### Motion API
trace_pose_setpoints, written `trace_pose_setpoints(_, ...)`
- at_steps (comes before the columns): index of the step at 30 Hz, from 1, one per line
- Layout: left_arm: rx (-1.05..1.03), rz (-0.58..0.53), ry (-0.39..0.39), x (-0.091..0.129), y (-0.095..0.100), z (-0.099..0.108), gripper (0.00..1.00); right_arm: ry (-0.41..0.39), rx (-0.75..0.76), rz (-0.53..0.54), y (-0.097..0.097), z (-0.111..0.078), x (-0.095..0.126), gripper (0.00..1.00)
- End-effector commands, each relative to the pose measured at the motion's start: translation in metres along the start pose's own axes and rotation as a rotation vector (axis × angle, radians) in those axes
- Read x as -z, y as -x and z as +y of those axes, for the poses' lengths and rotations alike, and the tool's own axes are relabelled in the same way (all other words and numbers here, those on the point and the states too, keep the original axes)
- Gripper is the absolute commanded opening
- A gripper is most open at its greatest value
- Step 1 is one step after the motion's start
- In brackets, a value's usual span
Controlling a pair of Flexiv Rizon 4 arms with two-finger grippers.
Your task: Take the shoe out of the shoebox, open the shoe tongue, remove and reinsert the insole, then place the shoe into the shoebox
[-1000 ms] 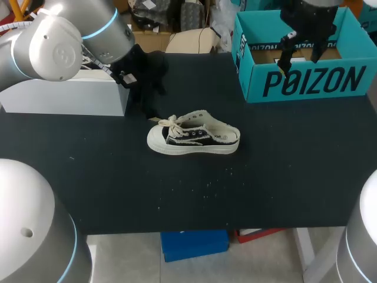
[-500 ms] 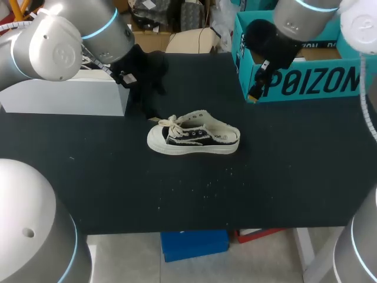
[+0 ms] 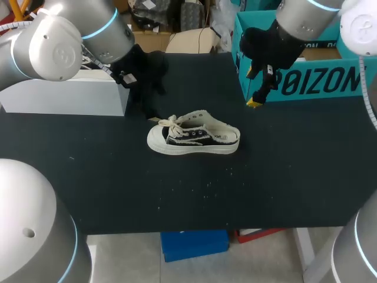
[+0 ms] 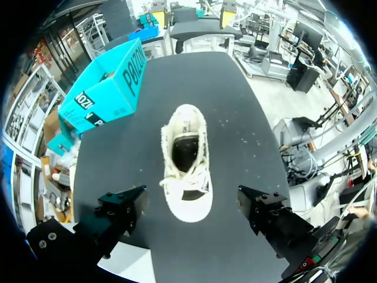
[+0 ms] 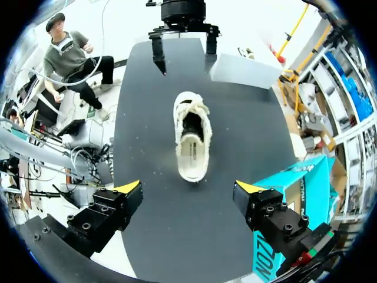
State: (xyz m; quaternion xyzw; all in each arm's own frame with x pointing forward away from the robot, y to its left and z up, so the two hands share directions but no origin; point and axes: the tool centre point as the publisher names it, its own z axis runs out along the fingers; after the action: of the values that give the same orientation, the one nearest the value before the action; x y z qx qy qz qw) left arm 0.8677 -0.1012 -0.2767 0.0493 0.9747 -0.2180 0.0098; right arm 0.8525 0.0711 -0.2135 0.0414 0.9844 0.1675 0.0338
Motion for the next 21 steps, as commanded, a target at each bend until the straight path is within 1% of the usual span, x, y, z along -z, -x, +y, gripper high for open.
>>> trace_pose_setpoints(1, -0.002, -0.003, -0.003, -0.002, 0.0, 0.001, 1.0, 0.203, 0.108, -0.023, 0.012, -0.004, -0.036, 1.0)
trace_pose_setpoints(3, -0.002, -0.003, -0.003, -0.002, 0.0, 0.001, 1.0, 0.232, 0.12, -0.056, 0.014, -0.005, -0.045, 1.0)
trace_pose_setpoints(4, -0.002, -0.003, -0.003, -0.002, 0.0, 0.001, 1.0, 0.212, 0.11, -0.077, 0.015, -0.006, -0.048, 1.0)
trace_pose_setpoints(5, -0.002, -0.003, -0.003, -0.002, 0.0, 0.001, 1.0, 0.172, 0.098, -0.08, 0.016, -0.01, -0.049, 1.0)
trace_pose_setpoints(16, -0.002, -0.003, -0.003, -0.002, 0.0, 0.001, 1.0, 0.172, 0.098, -0.08, 0.016, -0.01, -0.049, 1.0)
trace_pose_setpoints(18, -0.002, -0.003, -0.003, -0.002, 0.0, 0.001, 1.0, 0.281, 0.049, -0.031, 0.012, -0.013, -0.063, 1.0)
trace_pose_setpoints(21, -0.002, -0.003, -0.003, -0.002, 0.0, 0.001, 1.0, 0.429, 0.007, -0.014, 0.009, -0.018, -0.078, 1.0)
